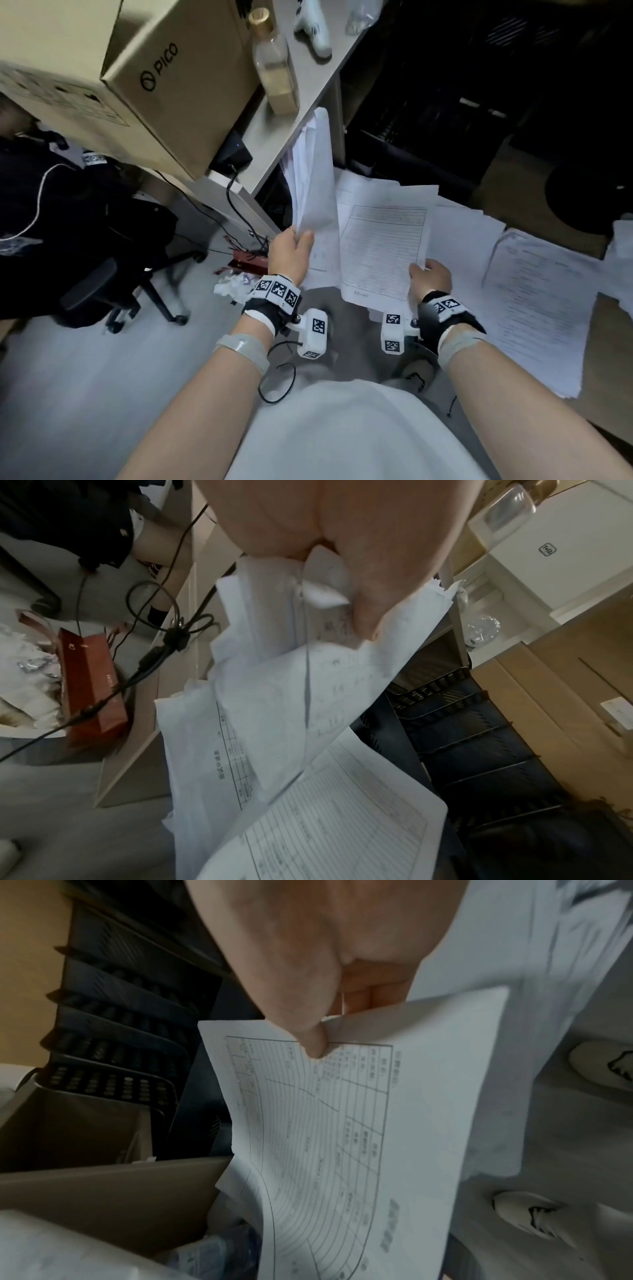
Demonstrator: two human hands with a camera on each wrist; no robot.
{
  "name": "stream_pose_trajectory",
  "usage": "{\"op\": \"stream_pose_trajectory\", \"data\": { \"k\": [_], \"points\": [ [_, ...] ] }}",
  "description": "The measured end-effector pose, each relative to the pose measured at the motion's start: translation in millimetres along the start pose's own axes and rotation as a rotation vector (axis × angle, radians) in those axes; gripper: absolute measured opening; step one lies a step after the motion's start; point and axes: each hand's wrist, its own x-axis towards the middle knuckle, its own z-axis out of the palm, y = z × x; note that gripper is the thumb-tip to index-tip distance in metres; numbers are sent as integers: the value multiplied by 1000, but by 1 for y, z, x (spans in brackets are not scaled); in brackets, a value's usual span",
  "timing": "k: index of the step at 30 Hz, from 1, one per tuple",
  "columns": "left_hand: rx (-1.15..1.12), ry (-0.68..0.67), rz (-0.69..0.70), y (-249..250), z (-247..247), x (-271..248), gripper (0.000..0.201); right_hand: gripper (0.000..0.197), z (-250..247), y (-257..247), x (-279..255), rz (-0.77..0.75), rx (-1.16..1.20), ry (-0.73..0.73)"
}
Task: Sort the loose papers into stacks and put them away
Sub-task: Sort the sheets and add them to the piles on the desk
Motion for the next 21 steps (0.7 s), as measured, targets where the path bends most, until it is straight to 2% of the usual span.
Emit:
{"op": "stream_pose_trajectory", "data": {
  "k": [7, 10, 12, 15, 17, 19, 21],
  "points": [
    [-12, -87, 11, -10, -17, 24, 22, 32, 64, -38, 13, -19, 63, -90],
    [-33, -112, 5, -13, -17, 34, 32, 62, 78, -46, 9, 74, 231, -183],
    [-49, -135, 6, -13, -12, 36, 40, 76, 75, -48, 2, 90, 248, -177],
    [-79, -200, 7, -7, 3, 32, 41, 66, 55, -50, -11, -36, 278, -202],
    [-105, -244, -11, 3, 17, 25, 49, 57, 37, -55, -23, -126, 342, -309],
    [-158, -279, -47, 20, 31, 12, 53, 61, 18, -62, -34, -232, 363, -409],
    [-258, -312, -81, 39, 46, -2, 42, 72, -5, -69, -41, -308, 328, -478]
  ]
}}
